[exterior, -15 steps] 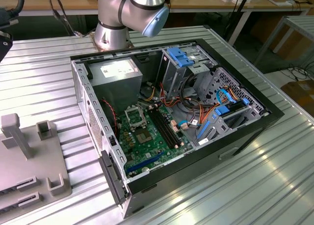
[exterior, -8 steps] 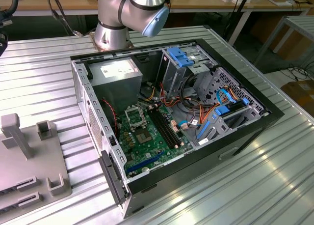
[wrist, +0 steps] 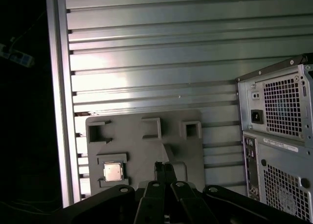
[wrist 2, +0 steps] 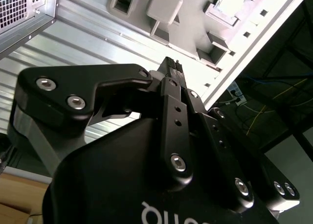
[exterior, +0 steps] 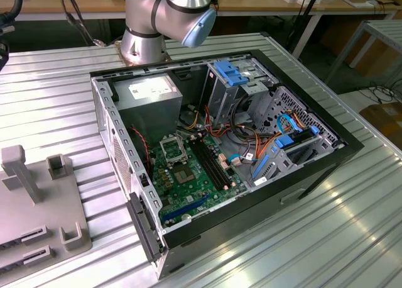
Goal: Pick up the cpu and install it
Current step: 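Reach for the cpu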
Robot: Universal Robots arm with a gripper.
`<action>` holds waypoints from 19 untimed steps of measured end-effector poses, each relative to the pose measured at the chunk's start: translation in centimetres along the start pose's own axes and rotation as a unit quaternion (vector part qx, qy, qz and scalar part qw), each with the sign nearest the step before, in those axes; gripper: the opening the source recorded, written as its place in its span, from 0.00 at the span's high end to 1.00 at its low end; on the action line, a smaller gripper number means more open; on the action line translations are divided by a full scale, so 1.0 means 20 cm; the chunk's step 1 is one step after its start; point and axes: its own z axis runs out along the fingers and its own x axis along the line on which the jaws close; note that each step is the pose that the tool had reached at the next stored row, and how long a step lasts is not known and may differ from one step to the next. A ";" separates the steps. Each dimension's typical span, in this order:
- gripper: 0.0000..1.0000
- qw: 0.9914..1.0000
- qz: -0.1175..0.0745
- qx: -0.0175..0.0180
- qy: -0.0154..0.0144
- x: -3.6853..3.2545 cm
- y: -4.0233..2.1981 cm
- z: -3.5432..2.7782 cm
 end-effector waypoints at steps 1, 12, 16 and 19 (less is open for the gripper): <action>0.89 1.000 0.000 0.000 0.000 0.001 0.000 0.000; 0.89 1.000 0.000 0.000 0.000 0.102 -0.030 0.001; 0.89 1.000 0.000 0.000 0.000 0.159 -0.055 0.003; 0.89 1.000 0.000 0.000 0.000 0.209 -0.080 0.004</action>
